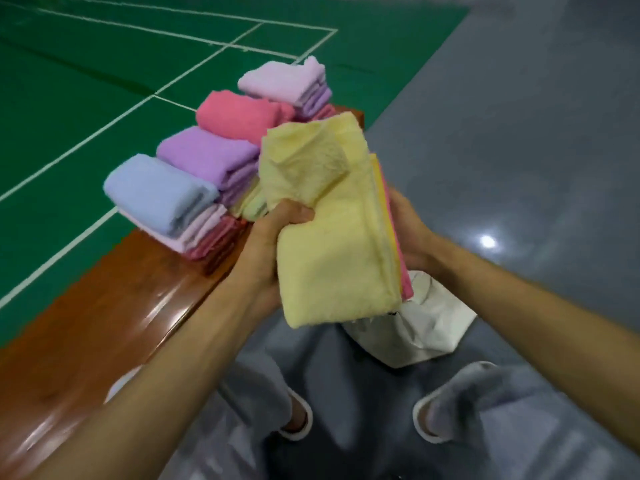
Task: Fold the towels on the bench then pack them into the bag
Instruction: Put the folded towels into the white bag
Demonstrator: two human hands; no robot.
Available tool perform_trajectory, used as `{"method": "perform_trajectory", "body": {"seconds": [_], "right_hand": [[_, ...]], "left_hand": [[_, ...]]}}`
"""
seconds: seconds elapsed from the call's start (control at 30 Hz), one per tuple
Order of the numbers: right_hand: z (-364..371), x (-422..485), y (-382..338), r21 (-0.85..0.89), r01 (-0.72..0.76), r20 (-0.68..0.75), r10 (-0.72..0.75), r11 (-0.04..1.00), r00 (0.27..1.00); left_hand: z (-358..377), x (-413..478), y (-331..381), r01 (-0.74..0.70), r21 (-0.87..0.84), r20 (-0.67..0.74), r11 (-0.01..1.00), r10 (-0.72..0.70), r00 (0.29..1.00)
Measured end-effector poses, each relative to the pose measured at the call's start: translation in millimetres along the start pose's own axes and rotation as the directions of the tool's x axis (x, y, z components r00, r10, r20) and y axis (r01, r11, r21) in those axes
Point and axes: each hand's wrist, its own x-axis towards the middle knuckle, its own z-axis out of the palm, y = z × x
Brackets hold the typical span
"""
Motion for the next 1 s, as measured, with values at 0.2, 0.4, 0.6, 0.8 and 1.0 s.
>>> {"method": "perform_trajectory", "body": {"seconds": [0.2, 0.4, 0.6, 0.8, 1.0], "right_hand": [[-111.1, 16.8, -26.4, -0.006, -0.231, -0.05, 0.23, 0.973, 0.972], [-209.6, 59.6, 3.2, -0.179, -0.222, -0.182, 0.189, 0.958, 0.965], [-285.1, 94.9, 79.9, -0.088, -0.121, -0.321, 0.087, 0.989, 0.943], [-331.5, 106.2, 133.8, 0.208, -0.142, -0.402, 0.217, 0.968, 0.89], [-359.5, 100.7, 178.7, 0.467, -0.052, -0.369, 0.248, 0.883, 0.896]], "left_hand": [[21.8, 127.0, -60.9, 0.169, 0.068, -0.02, 0.983, -0.168, 0.986], [17.1, 254.1, -143.3, 0.241, 0.09, -0.049, 0.966, -0.237, 0.97], [-4.9, 340.9, -238.1, 0.303, 0.23, -0.061, 0.925, -0.297, 0.953], [-21.3, 381.1, -312.1, 0.334, 0.269, 0.026, 0.903, -0.354, 0.935], [-44.2, 383.4, -346.4, 0.333, 0.535, -0.212, 0.776, -0.258, 0.942]]}}
